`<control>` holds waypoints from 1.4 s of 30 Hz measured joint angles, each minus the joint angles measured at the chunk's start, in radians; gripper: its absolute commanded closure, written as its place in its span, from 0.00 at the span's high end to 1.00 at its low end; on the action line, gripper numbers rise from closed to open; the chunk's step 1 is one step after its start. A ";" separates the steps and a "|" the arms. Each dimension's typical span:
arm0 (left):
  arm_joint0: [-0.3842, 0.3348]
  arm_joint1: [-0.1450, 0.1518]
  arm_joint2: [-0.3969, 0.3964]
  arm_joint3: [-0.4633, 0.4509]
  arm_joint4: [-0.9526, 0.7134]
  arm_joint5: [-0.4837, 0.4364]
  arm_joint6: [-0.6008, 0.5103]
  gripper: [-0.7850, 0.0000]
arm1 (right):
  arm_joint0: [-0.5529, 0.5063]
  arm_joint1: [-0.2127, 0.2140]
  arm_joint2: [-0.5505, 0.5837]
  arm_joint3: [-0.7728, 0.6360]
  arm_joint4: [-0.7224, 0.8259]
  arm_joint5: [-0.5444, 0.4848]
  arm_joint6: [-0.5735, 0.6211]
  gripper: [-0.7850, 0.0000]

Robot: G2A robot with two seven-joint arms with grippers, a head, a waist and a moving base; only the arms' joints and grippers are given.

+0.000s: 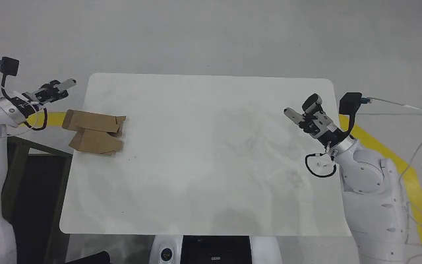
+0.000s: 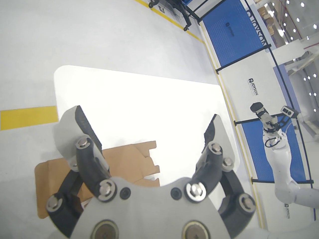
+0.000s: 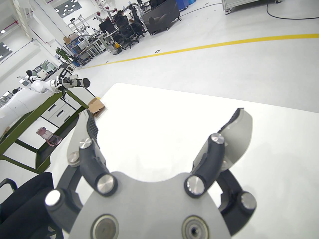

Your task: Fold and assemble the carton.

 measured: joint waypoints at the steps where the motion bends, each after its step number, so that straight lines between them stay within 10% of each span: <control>1: -0.010 0.001 0.003 0.022 0.012 0.004 0.004 1.00 | 0.000 0.000 0.000 0.000 0.000 0.000 0.000 1.00; 15: -0.125 0.005 0.067 0.268 0.206 0.052 0.128 1.00 | 0.000 0.000 0.000 0.000 0.000 0.000 0.000 1.00; 36: -0.145 -0.023 0.175 0.405 0.353 0.090 0.143 1.00 | 0.000 0.000 0.000 0.000 0.000 0.000 0.000 1.00; 38: -0.147 -0.026 0.178 0.414 0.348 0.094 0.136 0.57 | 0.000 0.000 0.000 0.000 0.000 0.000 0.000 1.00; 42: -0.154 -0.032 0.177 0.435 0.319 0.103 0.115 0.18 | 0.000 0.000 0.000 0.000 0.000 0.000 0.000 1.00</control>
